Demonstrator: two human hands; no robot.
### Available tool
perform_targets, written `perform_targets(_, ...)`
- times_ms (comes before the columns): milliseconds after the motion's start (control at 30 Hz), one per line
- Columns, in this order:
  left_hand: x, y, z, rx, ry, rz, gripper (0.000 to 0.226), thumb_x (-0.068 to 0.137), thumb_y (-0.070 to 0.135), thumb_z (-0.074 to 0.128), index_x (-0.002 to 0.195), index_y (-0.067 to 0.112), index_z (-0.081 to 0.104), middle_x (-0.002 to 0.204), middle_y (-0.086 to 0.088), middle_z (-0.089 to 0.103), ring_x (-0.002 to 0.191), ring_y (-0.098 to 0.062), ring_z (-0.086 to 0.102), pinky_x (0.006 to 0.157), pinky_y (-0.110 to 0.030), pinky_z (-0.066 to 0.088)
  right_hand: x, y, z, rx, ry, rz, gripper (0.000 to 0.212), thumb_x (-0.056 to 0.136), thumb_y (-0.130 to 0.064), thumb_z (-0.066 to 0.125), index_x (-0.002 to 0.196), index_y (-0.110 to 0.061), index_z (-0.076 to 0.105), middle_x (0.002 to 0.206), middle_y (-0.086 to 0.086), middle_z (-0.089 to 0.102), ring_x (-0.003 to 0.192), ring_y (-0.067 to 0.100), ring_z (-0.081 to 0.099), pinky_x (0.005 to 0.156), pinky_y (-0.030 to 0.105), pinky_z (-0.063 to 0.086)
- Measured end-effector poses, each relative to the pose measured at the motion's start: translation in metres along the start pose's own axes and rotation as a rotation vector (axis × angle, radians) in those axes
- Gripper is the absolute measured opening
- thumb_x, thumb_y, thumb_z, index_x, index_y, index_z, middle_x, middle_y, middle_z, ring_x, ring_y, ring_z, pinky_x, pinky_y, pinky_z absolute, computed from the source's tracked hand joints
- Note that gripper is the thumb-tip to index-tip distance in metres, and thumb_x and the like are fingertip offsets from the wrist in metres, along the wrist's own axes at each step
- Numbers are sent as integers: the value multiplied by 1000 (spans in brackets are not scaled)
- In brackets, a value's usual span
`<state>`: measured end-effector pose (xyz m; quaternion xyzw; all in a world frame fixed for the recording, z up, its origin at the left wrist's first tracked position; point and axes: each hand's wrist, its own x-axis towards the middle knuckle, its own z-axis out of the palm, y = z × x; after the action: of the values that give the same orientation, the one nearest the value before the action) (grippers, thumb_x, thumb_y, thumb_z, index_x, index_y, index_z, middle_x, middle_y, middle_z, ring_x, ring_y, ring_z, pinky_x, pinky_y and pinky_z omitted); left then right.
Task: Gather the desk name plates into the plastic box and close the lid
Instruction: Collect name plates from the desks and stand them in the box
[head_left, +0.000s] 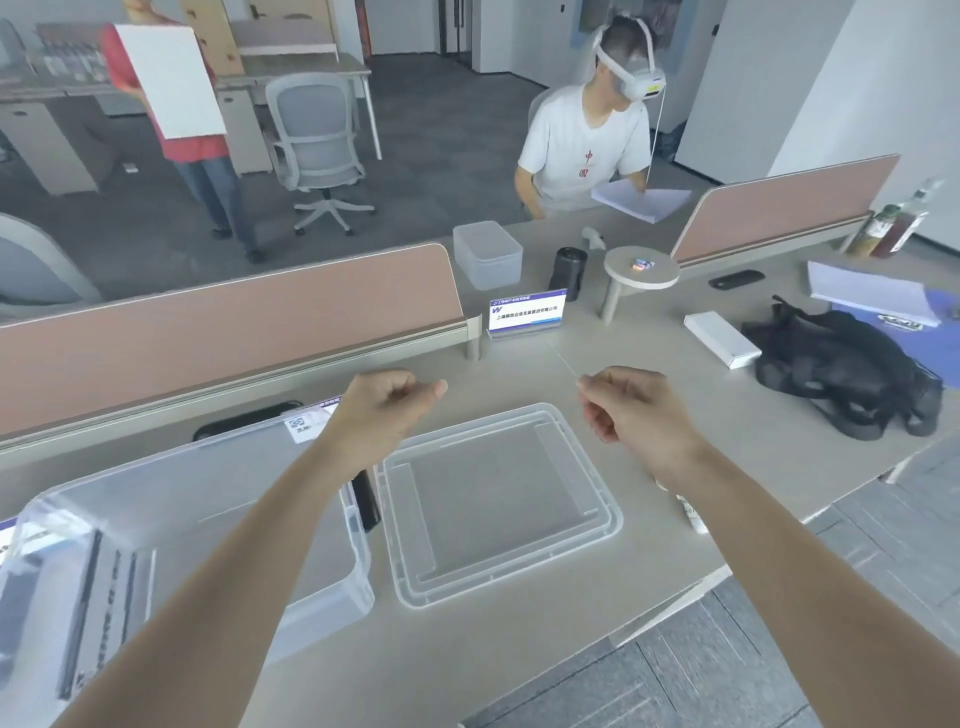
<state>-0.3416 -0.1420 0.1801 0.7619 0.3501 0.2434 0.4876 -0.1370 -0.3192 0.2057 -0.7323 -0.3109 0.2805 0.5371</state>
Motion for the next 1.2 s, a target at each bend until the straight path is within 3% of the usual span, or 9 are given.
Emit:
perform_targets(100, 21, -3, 2, -83, -10, 19, 48, 90, 31, 67, 59, 4, 43, 52, -5, 38, 56, -18, 36, 55, -27, 33, 18, -7, 2, -109, 5, -5, 29, 95, -19, 60, 72, -2, 62, 60, 1, 60, 53, 17, 47, 56, 28, 41)
perform_targets(267, 58, -26, 7, -183, -47, 13, 46, 91, 28, 67, 54, 13, 46, 48, 0, 39, 50, -17, 33, 54, -29, 32, 55, -20, 5, -315, 18, -27, 27, 95, -18, 59, 76, 0, 65, 64, 3, 62, 45, 6, 49, 57, 25, 42)
perform_targets(433, 90, -36, 21, -205, -31, -65, 52, 90, 24, 66, 45, 24, 41, 47, 10, 32, 52, -18, 28, 54, -28, 27, 98, -13, -4, -373, -19, -8, 27, 94, -22, 60, 78, -2, 67, 65, -3, 66, 52, 10, 54, 63, 29, 46)
perform_targets(600, 137, -33, 47, -213, 82, -128, 42, 76, 44, 60, 47, 21, 38, 54, 0, 34, 59, -20, 31, 61, -34, 29, 157, 9, -18, -345, -74, 19, 28, 95, -23, 60, 81, 0, 67, 68, -1, 66, 52, 10, 55, 62, 26, 47)
perform_targets(800, 204, -29, 105, -195, 115, -204, 39, 78, 49, 58, 51, 23, 46, 57, -1, 38, 59, -19, 33, 61, -33, 29, 248, 46, -52, -236, -171, 28, 24, 95, -22, 60, 76, -9, 67, 68, -1, 66, 51, 8, 55, 57, 20, 46)
perform_targets(867, 227, -28, 123, -162, 143, -225, 32, 84, 45, 57, 58, 26, 54, 59, 1, 42, 56, -18, 36, 60, -31, 31, 280, 56, -65, -168, -202, 52, 25, 95, -21, 59, 77, -6, 67, 69, 2, 66, 53, 12, 55, 59, 24, 46)
perform_targets(967, 264, -27, 149, -125, 183, -266, 15, 94, 33, 58, 92, 18, 61, 68, -2, 49, 61, -19, 44, 63, -34, 39, 325, 69, -78, -103, -214, 95, 26, 94, -20, 60, 81, 1, 67, 70, 3, 65, 53, 13, 54, 61, 26, 46)
perform_targets(1067, 302, -32, 178, -119, 260, -333, 27, 95, 30, 59, 120, 21, 53, 86, -1, 56, 73, -20, 55, 73, -35, 51, 368, 85, -81, -38, -215, 143, 23, 93, -18, 59, 83, 2, 67, 69, 3, 64, 55, 14, 55, 61, 26, 47)
perform_targets(1200, 352, -47, 213, -89, 351, -391, 38, 93, 34, 59, 126, 19, 48, 95, -5, 60, 74, -16, 57, 54, -13, 42, 423, 113, -76, 40, -198, 194, 18, 92, -20, 58, 81, -9, 66, 76, 3, 66, 62, 16, 58, 65, 28, 49)
